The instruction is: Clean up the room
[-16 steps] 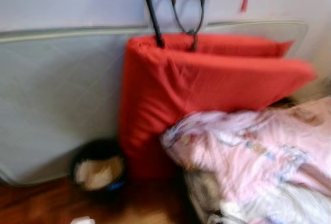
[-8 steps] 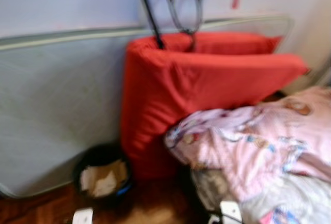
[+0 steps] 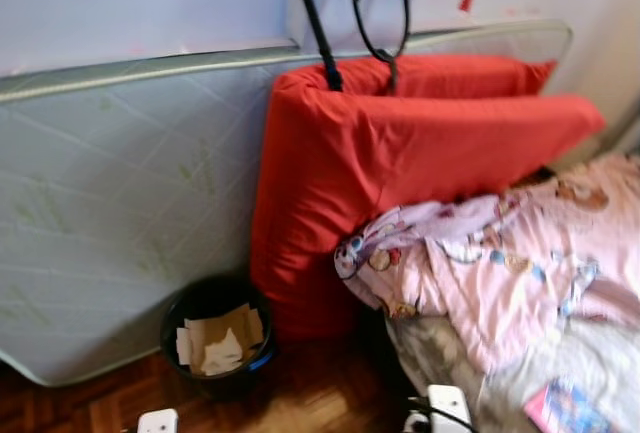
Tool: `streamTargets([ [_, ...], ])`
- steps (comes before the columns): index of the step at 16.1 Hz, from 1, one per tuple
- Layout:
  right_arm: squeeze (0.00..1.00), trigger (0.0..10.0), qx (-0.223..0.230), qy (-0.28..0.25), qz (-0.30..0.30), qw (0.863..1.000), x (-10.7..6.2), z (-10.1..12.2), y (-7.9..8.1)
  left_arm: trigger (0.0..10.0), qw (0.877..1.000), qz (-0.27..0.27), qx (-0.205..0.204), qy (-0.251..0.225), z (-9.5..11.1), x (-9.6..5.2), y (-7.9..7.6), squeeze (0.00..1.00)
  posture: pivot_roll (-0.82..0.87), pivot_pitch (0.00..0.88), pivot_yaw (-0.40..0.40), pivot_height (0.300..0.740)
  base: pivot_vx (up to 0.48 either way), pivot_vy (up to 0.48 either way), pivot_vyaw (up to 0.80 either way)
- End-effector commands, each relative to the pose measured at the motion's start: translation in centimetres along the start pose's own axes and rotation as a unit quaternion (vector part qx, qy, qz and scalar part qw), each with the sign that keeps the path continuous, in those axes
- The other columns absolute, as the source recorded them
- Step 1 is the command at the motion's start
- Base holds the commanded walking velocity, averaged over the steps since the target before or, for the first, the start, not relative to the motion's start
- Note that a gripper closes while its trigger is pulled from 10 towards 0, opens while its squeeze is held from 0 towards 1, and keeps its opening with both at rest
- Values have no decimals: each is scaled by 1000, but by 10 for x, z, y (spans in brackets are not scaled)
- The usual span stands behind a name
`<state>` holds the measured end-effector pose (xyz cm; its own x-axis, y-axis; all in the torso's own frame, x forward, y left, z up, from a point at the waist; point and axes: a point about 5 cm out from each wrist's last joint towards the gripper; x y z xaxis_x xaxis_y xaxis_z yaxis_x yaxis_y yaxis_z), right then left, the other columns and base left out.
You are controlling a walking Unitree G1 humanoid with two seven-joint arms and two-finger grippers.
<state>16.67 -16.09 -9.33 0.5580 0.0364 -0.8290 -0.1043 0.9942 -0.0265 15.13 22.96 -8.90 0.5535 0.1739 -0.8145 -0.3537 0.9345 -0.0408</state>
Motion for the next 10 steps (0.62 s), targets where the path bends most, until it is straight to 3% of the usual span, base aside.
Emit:
streamTargets([
  [1,0,10000,6,6,-5,1000,-1,-4,-4,10000,1000,-4,2,13,-6,-1,-3,0,92,0,-91,726,0,274,0],
  [10,0,10000,2,-2,-3,1000,1,3,0,10000,1000,-4,0,11,-4,0,-4,0,95,0,-94,726,0,275,0],
])
Point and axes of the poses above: a point about 5 cm out from each wrist's last joint towards the gripper, its own x axis pointing out of the wrist towards the gripper, its own z axis along the axis of the wrist's last joint, y = z × x, and after that the axes turned 10 degrees about -x, right-handed
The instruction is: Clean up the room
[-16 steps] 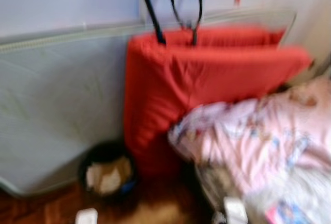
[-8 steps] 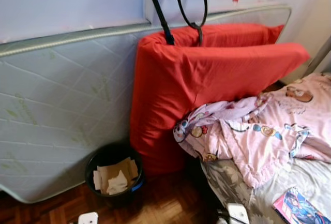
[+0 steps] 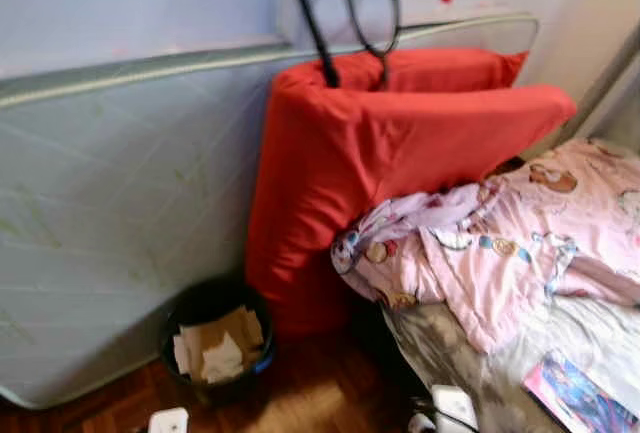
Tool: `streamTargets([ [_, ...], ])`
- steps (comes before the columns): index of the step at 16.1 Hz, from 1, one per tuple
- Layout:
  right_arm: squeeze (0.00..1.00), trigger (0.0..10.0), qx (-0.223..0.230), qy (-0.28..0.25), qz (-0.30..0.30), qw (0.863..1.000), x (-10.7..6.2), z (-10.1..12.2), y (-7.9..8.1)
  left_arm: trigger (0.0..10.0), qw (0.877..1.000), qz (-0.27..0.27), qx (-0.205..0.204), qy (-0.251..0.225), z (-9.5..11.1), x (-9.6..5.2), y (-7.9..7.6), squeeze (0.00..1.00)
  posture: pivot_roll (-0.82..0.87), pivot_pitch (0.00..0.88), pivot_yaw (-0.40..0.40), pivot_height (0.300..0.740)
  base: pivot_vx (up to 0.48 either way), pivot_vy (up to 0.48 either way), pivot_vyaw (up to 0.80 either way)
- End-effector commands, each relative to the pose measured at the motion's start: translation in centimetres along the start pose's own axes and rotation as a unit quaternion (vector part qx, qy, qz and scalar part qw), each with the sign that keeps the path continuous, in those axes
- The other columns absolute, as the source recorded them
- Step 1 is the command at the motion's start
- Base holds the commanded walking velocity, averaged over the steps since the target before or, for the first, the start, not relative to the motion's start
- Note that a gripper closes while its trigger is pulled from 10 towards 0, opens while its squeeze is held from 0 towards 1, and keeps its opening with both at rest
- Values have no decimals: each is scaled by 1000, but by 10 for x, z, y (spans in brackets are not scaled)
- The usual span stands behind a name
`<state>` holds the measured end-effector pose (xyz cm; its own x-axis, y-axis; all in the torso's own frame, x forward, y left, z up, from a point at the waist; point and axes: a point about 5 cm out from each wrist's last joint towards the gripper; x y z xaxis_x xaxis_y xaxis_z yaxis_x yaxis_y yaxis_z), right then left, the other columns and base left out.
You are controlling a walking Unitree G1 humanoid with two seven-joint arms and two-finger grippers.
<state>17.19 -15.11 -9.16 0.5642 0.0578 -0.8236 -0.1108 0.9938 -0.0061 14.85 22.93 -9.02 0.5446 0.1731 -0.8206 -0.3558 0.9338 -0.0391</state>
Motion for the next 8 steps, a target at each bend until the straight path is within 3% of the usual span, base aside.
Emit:
streamTargets([
  [1,0,10000,-1,3,-13,1000,-1,-2,-7,10000,1000,-5,0,6,-1,1,-5,0,96,0,-93,726,0,274,0],
  [8,0,10000,-1,4,-9,1000,0,-2,0,10000,1000,-5,2,6,-1,1,-3,0,100,0,-90,726,0,275,0],
])
Point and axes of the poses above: a point about 5 cm out from each wrist's last joint towards the gripper, its own x axis pointing out of the wrist towards the gripper, its own z axis along the axis of the wrist's last joint, y = z × x, and after that the axes turned 10 degrees about -x, right-handed
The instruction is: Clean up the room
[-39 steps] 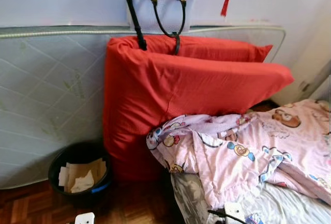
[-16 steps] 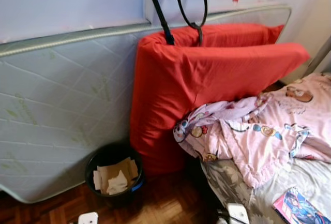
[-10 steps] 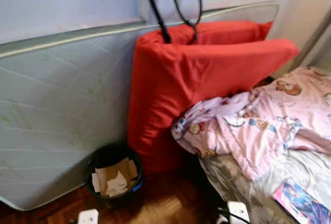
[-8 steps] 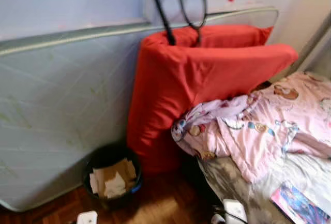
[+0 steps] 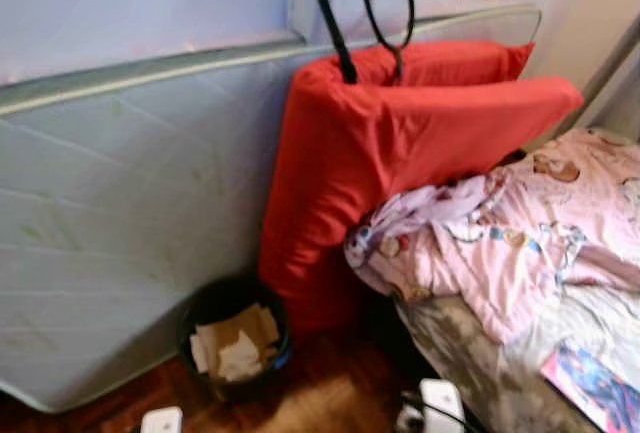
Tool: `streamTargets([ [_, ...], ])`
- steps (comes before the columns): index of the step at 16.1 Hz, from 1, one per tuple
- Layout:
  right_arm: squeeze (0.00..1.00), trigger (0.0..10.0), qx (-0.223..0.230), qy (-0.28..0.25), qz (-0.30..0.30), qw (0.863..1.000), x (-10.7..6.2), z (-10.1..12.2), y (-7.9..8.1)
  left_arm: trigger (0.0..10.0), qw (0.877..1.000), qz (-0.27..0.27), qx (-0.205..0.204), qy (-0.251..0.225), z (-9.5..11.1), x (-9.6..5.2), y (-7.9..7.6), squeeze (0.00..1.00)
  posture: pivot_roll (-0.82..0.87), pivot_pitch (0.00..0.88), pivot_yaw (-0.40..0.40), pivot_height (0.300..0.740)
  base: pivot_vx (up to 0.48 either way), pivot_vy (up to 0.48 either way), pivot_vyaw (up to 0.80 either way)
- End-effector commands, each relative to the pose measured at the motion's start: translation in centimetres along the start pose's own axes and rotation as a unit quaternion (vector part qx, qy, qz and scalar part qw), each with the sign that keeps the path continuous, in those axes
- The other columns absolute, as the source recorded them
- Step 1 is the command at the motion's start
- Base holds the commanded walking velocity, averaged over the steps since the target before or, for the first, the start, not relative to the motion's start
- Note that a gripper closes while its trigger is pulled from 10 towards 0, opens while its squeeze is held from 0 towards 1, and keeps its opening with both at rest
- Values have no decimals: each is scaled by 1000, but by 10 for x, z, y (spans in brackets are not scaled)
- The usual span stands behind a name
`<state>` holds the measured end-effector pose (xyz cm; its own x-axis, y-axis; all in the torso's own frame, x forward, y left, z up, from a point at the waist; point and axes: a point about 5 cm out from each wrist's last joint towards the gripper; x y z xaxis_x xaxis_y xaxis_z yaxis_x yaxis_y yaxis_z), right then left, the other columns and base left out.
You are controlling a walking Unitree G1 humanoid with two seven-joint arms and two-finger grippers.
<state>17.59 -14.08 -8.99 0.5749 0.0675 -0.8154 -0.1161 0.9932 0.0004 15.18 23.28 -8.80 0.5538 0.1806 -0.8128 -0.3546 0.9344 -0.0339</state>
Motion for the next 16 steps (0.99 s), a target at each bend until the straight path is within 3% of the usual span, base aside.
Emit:
streamTargets([
  [1,0,10000,0,11,-13,1000,-2,-7,-9,10000,1000,-6,1,13,-6,0,-5,0,100,0,-90,726,0,270,0],
  [16,0,10000,-1,12,-18,1000,-3,-6,-21,10000,1000,-6,-1,12,-5,0,-6,0,103,0,-94,726,0,275,0],
])
Point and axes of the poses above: a point about 5 cm out from each wrist's last joint towards the gripper, its own x axis pointing out of the wrist towards the gripper, its own z axis along the axis of the wrist's last joint, y = z × x, and after that the axes turned 10 degrees about -x, right-handed
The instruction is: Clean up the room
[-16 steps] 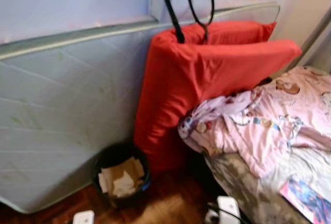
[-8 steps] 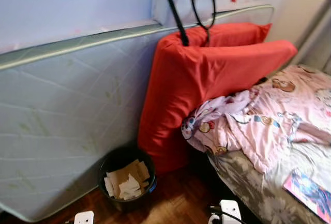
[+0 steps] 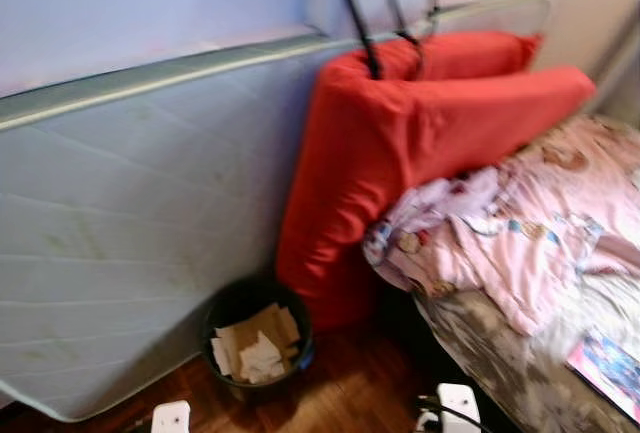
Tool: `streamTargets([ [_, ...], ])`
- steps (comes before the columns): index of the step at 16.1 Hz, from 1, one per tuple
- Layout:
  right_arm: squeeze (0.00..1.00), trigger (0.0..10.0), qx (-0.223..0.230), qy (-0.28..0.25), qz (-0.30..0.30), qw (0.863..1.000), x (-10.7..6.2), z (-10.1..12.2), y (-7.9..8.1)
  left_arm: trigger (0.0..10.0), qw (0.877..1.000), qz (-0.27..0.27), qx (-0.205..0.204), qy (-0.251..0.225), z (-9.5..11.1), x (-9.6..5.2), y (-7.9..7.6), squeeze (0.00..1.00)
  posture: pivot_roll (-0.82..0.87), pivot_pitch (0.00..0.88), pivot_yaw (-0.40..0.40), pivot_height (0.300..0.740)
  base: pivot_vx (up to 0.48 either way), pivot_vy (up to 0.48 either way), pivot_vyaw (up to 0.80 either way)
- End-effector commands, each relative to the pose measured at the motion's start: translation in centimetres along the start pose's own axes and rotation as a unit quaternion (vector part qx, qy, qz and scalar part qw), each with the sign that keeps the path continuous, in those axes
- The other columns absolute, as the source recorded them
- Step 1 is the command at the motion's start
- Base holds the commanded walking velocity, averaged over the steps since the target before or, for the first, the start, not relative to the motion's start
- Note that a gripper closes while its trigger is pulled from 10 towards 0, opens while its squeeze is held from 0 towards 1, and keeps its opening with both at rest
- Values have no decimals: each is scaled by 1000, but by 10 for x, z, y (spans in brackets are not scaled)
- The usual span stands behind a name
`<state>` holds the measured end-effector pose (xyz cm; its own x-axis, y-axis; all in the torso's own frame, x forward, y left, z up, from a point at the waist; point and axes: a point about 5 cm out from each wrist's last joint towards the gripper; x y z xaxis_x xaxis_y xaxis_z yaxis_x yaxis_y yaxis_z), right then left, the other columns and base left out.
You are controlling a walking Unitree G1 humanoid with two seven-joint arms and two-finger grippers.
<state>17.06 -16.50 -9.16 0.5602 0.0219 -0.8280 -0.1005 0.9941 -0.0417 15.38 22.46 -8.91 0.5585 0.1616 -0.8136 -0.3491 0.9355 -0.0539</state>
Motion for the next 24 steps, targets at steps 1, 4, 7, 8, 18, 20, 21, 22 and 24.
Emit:
streamTargets([
  [1,0,10000,4,0,5,1000,1,2,3,10000,1000,4,3,11,-4,-1,3,0,103,0,-94,726,0,285,0],
  [4,0,10000,4,1,9,1000,1,2,12,10000,1000,4,4,10,-3,-1,3,0,104,0,-94,726,0,282,0],
  [7,0,10000,4,2,10,1000,1,2,13,10000,1000,4,4,11,-3,-1,3,0,103,0,-93,726,0,280,0],
  [8,0,10000,4,2,10,1000,1,2,13,10000,1000,4,4,10,-3,-1,3,0,103,0,-93,726,0,281,0],
  [18,0,10000,2,1,11,1000,1,2,13,10000,1000,4,4,10,-3,-1,3,0,105,0,-93,726,0,301,0],
  [20,0,10000,2,4,10,1000,1,-1,13,10000,1000,4,5,10,-3,-1,3,0,105,0,-93,726,0,341,0],
  [21,0,10000,3,5,10,1000,0,-2,11,10000,1000,4,5,10,-3,-1,3,0,104,0,-94,726,0,337,0],
  [22,0,10000,2,5,10,1000,0,-2,11,10000,1000,4,5,10,-3,-1,3,0,104,0,-94,726,0,326,0],
  [24,0,10000,3,5,9,1000,0,-2,9,10000,1000,5,7,9,-3,-1,3,0,104,0,-93,726,0,0,0],
])
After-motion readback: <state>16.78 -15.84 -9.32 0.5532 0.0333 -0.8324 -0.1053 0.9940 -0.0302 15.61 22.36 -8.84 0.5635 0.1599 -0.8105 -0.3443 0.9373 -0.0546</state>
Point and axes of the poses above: a point about 5 cm out from each wrist's last joint towards the gripper, its own x axis pointing out of the wrist towards the gripper, its own z axis along the axis of the wrist's last joint, y = z × x, and after that the axes turned 10 degrees about -x, right-handed
